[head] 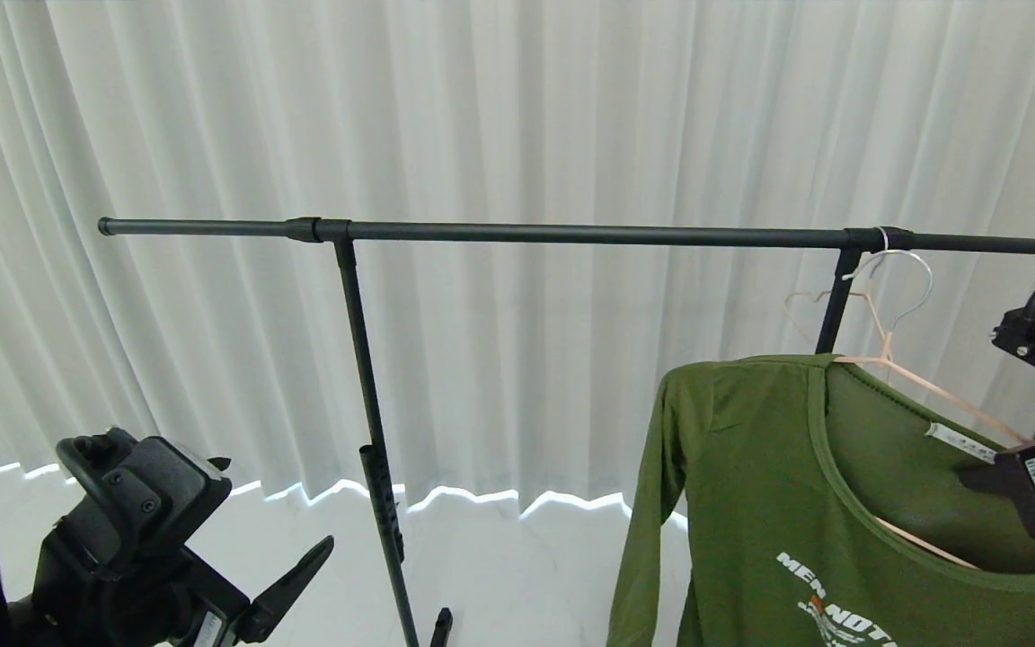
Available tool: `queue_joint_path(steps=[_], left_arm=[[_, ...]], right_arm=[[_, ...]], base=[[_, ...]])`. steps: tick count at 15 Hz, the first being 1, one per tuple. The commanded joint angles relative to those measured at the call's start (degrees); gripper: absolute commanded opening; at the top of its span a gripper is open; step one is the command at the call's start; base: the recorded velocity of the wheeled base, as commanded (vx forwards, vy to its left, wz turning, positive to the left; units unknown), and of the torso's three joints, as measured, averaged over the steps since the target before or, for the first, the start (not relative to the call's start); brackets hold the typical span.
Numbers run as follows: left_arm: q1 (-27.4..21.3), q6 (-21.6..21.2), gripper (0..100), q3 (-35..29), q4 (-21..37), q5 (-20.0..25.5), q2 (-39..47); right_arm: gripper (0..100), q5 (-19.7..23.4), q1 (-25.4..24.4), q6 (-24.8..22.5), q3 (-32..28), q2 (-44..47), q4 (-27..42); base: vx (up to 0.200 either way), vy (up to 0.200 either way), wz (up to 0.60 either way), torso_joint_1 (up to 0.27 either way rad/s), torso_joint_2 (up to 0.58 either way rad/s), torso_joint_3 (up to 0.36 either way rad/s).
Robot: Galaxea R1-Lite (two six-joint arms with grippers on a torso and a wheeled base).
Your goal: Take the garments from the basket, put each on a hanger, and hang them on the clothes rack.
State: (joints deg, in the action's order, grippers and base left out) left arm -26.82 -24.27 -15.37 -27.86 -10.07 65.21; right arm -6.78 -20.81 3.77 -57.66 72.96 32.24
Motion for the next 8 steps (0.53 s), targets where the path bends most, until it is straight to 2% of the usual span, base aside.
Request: queue_joint_path(steps=[1, 4, 8], left_arm=[[0.0, -0.1, 100, 0.0, 0.0, 0.0, 0.0], [0.0, -0.1, 100, 0.0, 0.0, 0.0, 0.0], [0.0, -0.1, 100, 0.0, -0.1, 0.0, 0.1]], right_arm=[[0, 0.0, -3.3, 2.1, -0.7, 1.2, 0.0], [0, -0.2, -6.6, 7.1, -3.9, 4.4, 0.0], [0, -1.2, -6.5, 7.4, -8.3, 8.2, 0.0]], base=[[0.200, 0.000, 0.00, -0.002, 0.00, 0.002], [0.200, 0.000, 0.00, 0.007, 0.00, 0.004], [0.200, 0.000, 0.00, 0.007, 0.00, 0.005]])
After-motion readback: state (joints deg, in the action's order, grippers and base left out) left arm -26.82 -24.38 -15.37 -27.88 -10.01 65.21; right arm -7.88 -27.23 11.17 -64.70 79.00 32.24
